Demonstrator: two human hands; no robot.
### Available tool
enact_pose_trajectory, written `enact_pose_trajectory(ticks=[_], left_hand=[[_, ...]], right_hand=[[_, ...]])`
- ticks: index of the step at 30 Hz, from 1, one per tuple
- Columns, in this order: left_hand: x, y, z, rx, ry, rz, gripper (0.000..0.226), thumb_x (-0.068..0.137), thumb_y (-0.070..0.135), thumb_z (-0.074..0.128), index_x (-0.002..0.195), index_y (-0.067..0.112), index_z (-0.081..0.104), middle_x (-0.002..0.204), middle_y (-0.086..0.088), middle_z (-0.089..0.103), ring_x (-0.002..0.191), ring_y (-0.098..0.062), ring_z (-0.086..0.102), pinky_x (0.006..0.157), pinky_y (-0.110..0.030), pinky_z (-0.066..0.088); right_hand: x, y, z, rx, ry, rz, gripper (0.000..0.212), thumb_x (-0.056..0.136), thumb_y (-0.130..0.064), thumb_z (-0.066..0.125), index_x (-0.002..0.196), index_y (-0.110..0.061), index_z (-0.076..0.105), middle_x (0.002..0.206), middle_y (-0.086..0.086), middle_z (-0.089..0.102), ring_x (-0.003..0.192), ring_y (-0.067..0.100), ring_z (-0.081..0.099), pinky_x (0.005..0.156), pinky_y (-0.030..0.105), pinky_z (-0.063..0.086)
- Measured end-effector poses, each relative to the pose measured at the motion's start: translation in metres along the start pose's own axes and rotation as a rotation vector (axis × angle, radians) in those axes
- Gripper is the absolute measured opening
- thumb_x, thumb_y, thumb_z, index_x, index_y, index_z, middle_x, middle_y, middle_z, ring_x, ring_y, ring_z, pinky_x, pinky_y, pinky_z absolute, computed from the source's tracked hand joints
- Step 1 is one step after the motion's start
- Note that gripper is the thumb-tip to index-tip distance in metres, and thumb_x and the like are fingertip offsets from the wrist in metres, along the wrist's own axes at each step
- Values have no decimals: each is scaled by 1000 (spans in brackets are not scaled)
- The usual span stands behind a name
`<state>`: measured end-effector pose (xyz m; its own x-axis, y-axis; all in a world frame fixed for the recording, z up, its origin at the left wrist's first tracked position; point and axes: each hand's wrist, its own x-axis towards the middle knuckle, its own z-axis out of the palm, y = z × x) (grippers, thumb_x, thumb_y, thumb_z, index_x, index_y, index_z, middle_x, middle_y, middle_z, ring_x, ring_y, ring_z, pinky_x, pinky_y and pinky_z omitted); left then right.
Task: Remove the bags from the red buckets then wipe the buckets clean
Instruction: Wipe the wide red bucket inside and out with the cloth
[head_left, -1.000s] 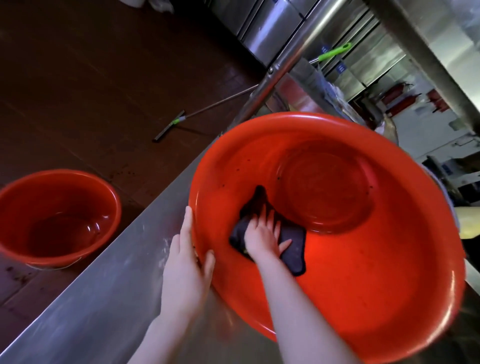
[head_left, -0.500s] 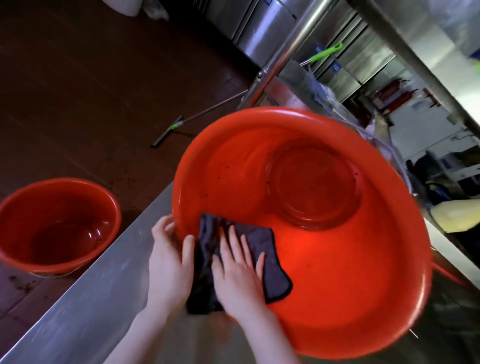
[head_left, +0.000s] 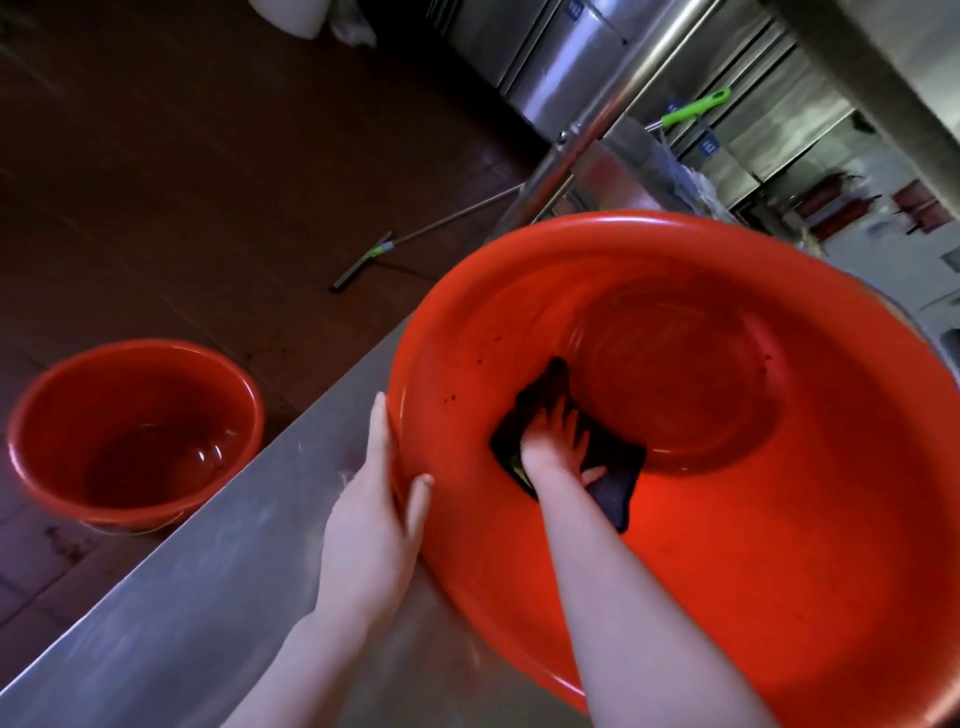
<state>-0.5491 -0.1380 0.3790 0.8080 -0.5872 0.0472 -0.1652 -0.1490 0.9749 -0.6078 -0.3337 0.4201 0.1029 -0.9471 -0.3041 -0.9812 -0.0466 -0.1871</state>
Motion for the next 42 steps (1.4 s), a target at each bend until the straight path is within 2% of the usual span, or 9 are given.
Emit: enact_pose_trajectory(ticks=[4, 7, 12, 14, 18, 23, 29, 35, 42], left_hand=[[1, -5, 6, 132, -30, 29, 89, 93, 40, 53, 149, 46, -16, 105, 2, 66, 89, -27, 65, 66, -34, 44], [1, -9, 2, 129, -60, 44, 83, 95, 34, 49, 151, 41, -13, 114, -2, 66, 91, -28, 65, 69, -33, 45], [6, 3, -9, -98, -3, 5, 47, 97, 34, 47, 136, 51, 26, 112, 15, 61, 100, -16, 63, 86, -43, 52], [20, 11, -12, -90, 94, 66, 52, 94, 30, 57, 138, 43, 32, 117, 10, 59, 104, -14, 59, 90, -42, 50], [38, 22, -15, 31, 25, 187, 89, 88, 14, 65, 149, 53, 13, 109, 13, 52, 88, -13, 59, 78, -39, 55], [0, 34, 6, 21, -56, 124, 94, 86, 11, 66, 149, 53, 11, 93, 11, 45, 74, -17, 59, 72, -40, 56], [-13, 30, 23, -36, -21, 55, 96, 87, 9, 63, 149, 54, 6, 87, 10, 47, 75, -11, 55, 73, -31, 49], [-27, 17, 27, -129, -6, -98, 96, 87, 15, 64, 144, 62, 3, 88, 8, 57, 77, -5, 57, 75, -24, 45], [-31, 22, 20, -136, -82, -194, 93, 89, 6, 62, 145, 56, 5, 90, 4, 64, 76, -11, 62, 73, -21, 48]], right_hand=[[-19, -28, 10, 78, 71, -161, 56, 104, -38, 23, 155, -29, 2, 163, -8, 2, 149, 15, 4, 116, 56, 3], [-63, -8, 34, -87, 81, -387, 61, 102, -35, 30, 154, -29, 0, 163, -8, -7, 149, 13, -2, 116, 58, 5], [-100, 38, 41, -322, 73, -540, 57, 101, -44, 27, 152, -39, 3, 160, -15, -15, 148, 7, -10, 118, 53, 2], [-104, 49, 33, -383, 62, -559, 54, 101, -46, 23, 152, -40, 6, 159, -17, -16, 148, 6, -11, 118, 51, 0], [-114, 73, 21, -453, 43, -532, 55, 100, -52, 19, 151, -44, 1, 158, -21, -18, 148, 5, -10, 118, 49, 1], [-102, 103, 7, -476, 120, -150, 56, 101, -51, 17, 151, -43, -7, 162, -15, -8, 149, 6, -2, 118, 55, 6], [-21, 71, -14, -109, 87, 83, 55, 102, -47, 21, 154, -34, 6, 163, -5, 7, 149, 17, 2, 117, 57, -4], [10, 16, -5, 102, 56, 10, 56, 103, -44, 19, 154, -31, 2, 163, -4, 7, 149, 19, 5, 117, 55, -3], [-97, 40, 25, -176, 40, -322, 59, 101, -41, 28, 153, -37, 1, 162, -11, -6, 149, 11, -1, 114, 63, 1]])
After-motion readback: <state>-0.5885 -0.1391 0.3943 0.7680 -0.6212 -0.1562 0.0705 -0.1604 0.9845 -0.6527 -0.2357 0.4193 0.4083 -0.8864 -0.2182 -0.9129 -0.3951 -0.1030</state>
